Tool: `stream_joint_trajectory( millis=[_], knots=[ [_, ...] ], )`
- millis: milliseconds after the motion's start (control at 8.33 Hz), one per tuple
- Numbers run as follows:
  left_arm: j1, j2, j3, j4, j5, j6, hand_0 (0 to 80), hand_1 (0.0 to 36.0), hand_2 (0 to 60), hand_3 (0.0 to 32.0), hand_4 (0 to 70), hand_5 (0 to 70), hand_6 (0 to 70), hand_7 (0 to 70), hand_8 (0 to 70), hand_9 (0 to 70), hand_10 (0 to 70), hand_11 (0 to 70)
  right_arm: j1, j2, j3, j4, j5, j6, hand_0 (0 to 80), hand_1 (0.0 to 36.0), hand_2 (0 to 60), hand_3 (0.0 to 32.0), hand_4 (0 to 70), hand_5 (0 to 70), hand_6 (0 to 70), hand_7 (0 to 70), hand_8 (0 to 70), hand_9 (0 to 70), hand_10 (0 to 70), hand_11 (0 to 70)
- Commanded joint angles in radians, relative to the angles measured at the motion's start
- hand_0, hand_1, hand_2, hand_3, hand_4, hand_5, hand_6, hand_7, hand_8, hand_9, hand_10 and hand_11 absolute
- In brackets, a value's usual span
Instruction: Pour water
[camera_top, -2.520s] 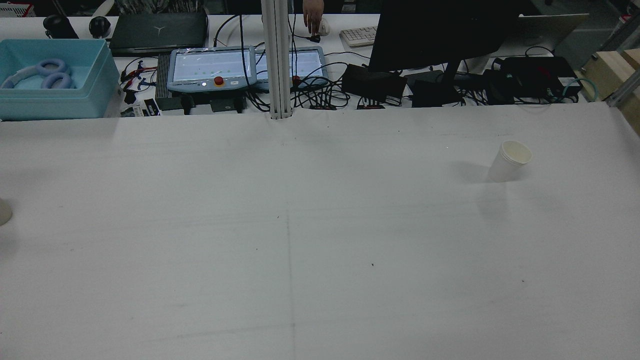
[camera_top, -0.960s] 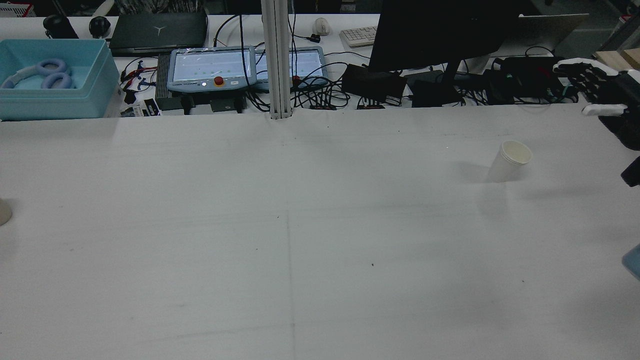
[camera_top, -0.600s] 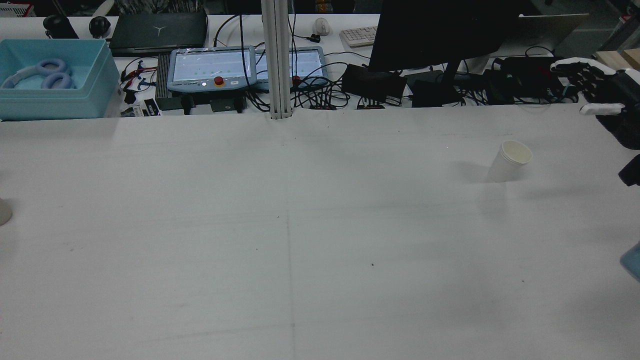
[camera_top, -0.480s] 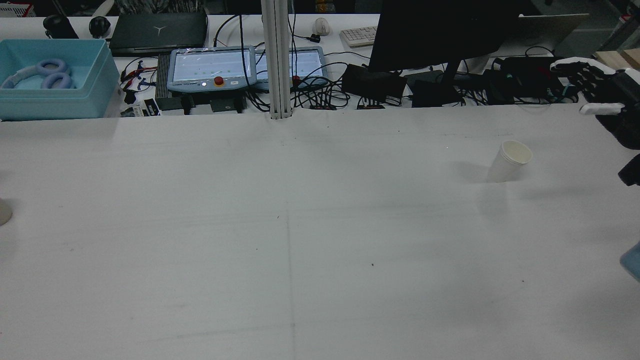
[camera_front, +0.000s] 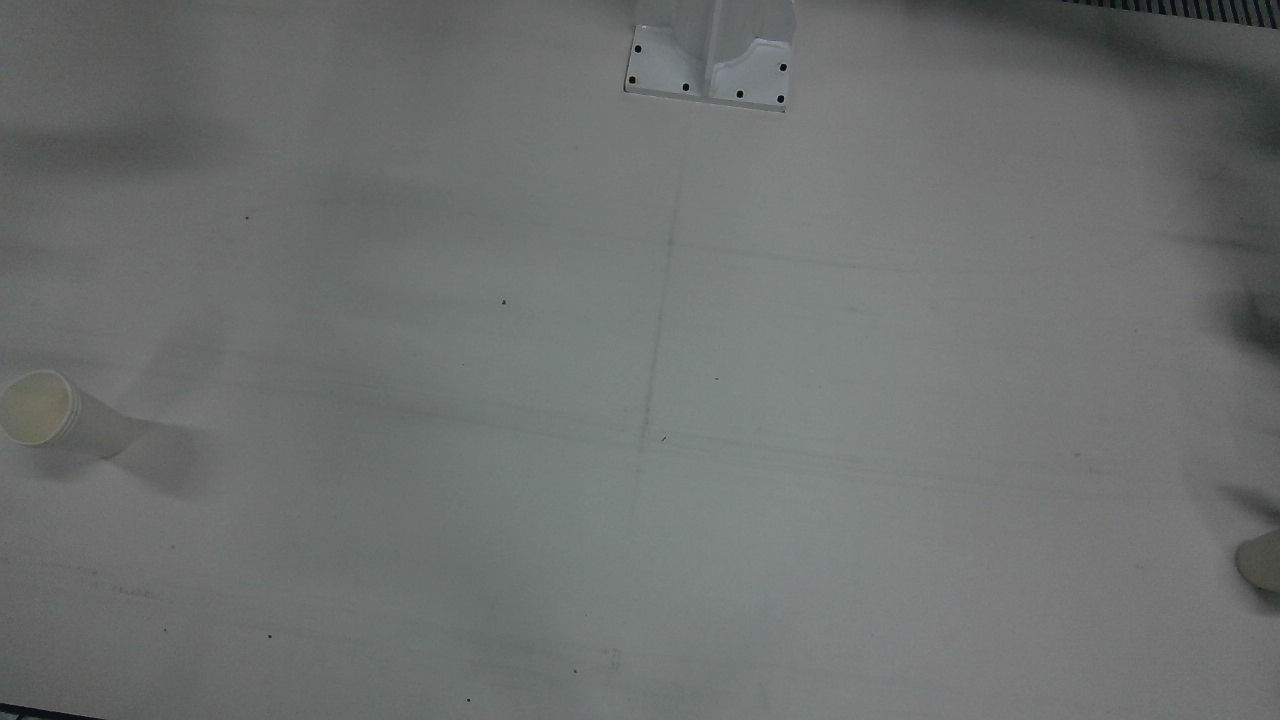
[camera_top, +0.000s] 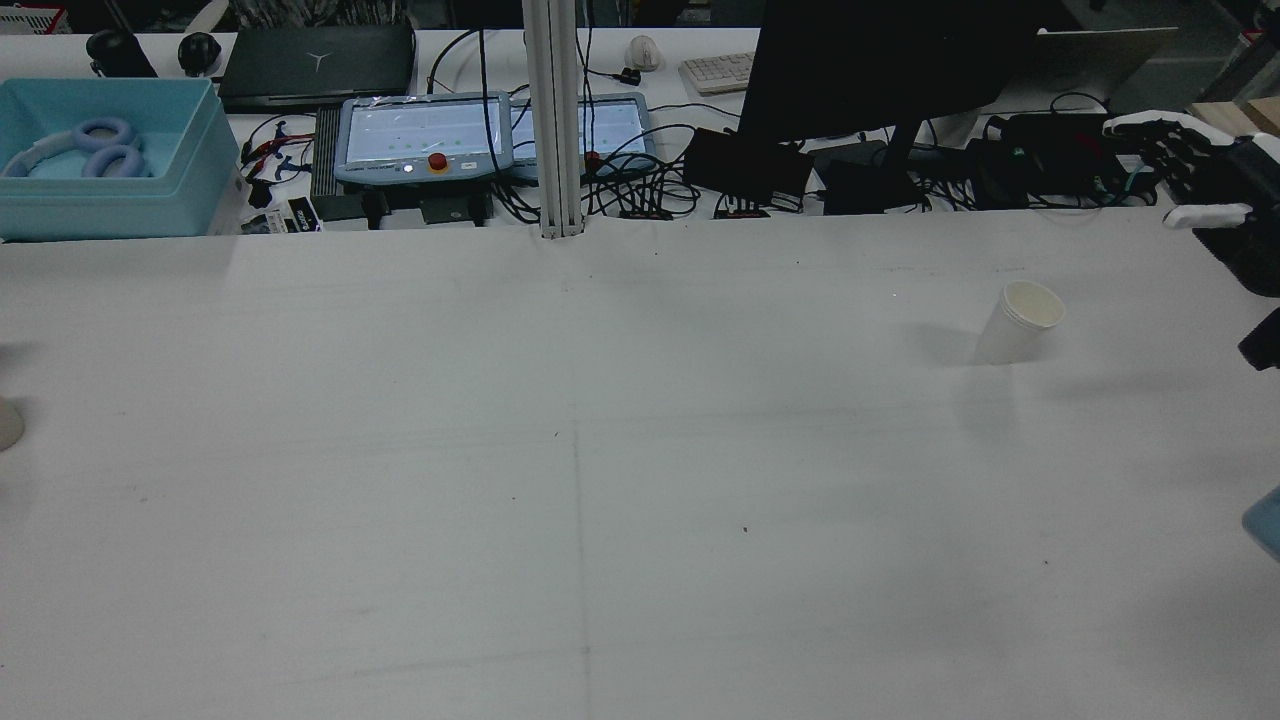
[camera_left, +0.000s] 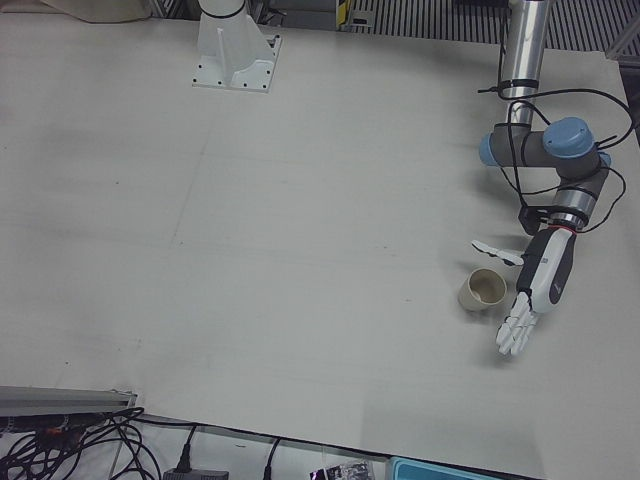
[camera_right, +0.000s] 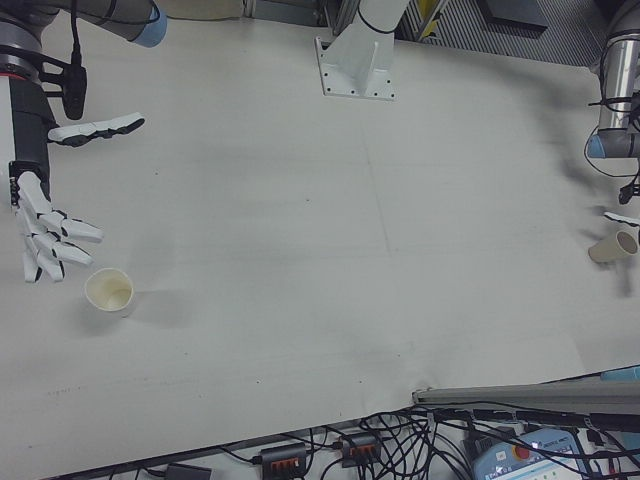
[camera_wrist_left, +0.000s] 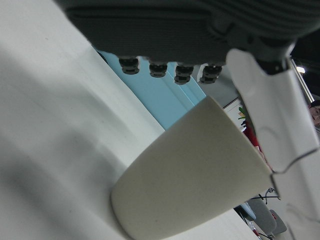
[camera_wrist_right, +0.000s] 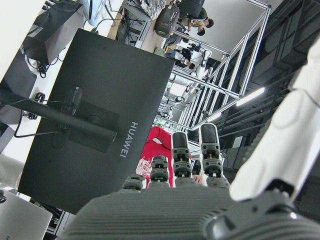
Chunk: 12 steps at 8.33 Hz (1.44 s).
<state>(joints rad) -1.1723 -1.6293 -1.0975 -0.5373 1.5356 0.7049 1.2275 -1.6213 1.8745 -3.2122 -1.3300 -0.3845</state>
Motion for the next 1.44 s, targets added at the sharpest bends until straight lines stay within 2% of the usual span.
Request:
stream_joint_trajectory(
  millis=[0,240,720,1200,1320],
  knots=[
    [0.002,-0.007,0.019,-0.016,-0.038,0.002,52.4,5.4,0.0,0.0,7.5,4.1,3.1,7.7,4.9,0.1,2.3,4.7,0.001,-0.005,0.002,0.000,0.000,0.001,46.5,7.6,0.0,0.0,13.6,27.9,13.5,24.5,8.5,9.4,2.0,3.6],
    [0.006,-0.009,0.019,-0.016,-0.038,0.004,52.1,5.0,0.0,0.0,7.4,4.1,3.1,7.7,4.9,0.1,2.6,5.1,0.001,-0.008,0.002,0.000,0.000,0.003,46.4,7.5,0.0,0.0,13.0,27.6,12.9,23.6,8.2,9.0,1.9,3.5],
    [0.048,-0.009,0.019,-0.013,-0.040,0.015,53.0,6.5,0.0,0.0,8.0,4.9,2.9,7.9,5.3,0.1,1.9,4.1,0.003,-0.009,0.002,0.000,0.000,0.003,46.3,7.5,0.0,0.0,11.8,27.3,12.3,22.7,8.1,8.8,1.7,3.1],
    [0.052,-0.027,0.024,-0.004,-0.052,0.028,52.8,6.1,0.0,0.0,13.5,8.0,4.1,8.4,5.0,0.2,2.8,5.3,0.007,-0.014,0.002,0.000,-0.002,0.004,46.2,7.2,0.0,0.0,10.7,26.8,11.5,21.8,7.8,8.4,1.7,3.2],
    [0.052,-0.029,0.024,0.002,-0.054,0.030,52.9,5.8,0.0,0.0,19.0,18.8,4.0,8.1,4.9,0.2,3.2,5.8,0.009,-0.014,0.002,0.000,-0.002,0.004,46.1,7.1,0.0,0.0,10.3,26.5,11.2,21.4,7.7,8.3,1.7,3.2]
  ],
)
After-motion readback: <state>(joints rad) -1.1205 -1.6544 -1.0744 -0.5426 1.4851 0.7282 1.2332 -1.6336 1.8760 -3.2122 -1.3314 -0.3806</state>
